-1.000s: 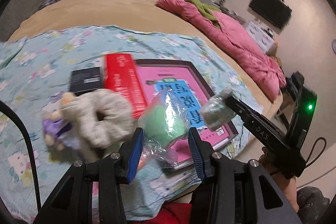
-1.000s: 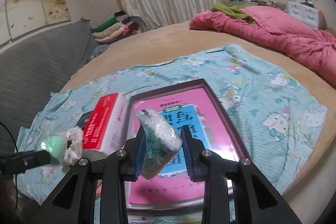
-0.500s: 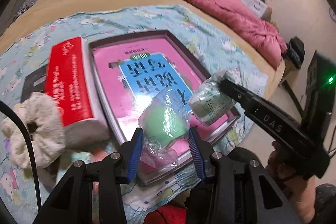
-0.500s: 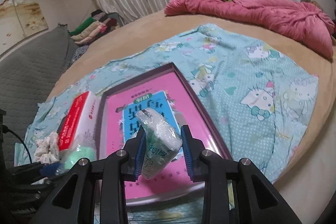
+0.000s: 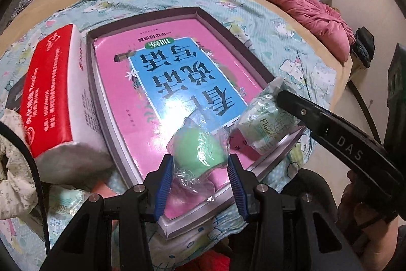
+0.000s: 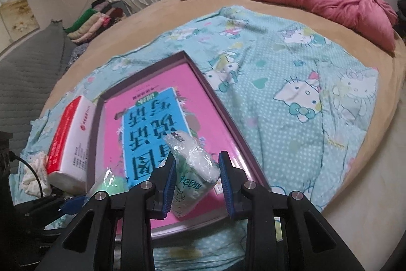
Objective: Organize soft objects
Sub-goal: 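Carry the green ball and tissue pack in both grippers over the pink book tray, then open both grippers to drop the ball and tissue pack onto the tray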
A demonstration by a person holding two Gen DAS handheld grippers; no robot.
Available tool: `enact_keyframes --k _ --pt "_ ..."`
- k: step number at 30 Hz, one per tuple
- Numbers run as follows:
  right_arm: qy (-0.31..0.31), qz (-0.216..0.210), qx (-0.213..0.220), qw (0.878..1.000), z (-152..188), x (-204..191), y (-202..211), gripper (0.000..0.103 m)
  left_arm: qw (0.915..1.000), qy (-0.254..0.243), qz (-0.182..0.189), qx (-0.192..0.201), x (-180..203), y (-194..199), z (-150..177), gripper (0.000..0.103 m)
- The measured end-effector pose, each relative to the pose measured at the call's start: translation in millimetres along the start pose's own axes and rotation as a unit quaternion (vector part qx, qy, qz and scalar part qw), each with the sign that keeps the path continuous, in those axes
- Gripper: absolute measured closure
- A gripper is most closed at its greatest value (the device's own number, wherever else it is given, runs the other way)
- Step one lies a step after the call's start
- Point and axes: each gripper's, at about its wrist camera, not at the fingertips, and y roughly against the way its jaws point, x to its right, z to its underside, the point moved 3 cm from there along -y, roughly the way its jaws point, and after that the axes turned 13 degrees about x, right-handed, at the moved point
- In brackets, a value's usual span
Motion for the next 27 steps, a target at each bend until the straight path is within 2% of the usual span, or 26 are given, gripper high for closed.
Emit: enact_keyframes --k 9,22,27 --pt "0.0 0.014 -0.002 1.0 1.0 4.0 -2.4 0.067 0.9999 0.002 -0.001 -0.017 -0.5 -8.9 5.4 0.058" --pt "0.003 0.024 0.001 1.0 1.8 4.2 -2.3 0.063 0.9998 0.008 -0.004 -0.02 -1.8 -8.8 4.3 0.056" --pt "0.001 0.029 0.007 1.0 0.1 5.4 0.0 0.058 0.9998 0.01 -0.005 -0.018 -2.9 -6.3 4.9 0.054"
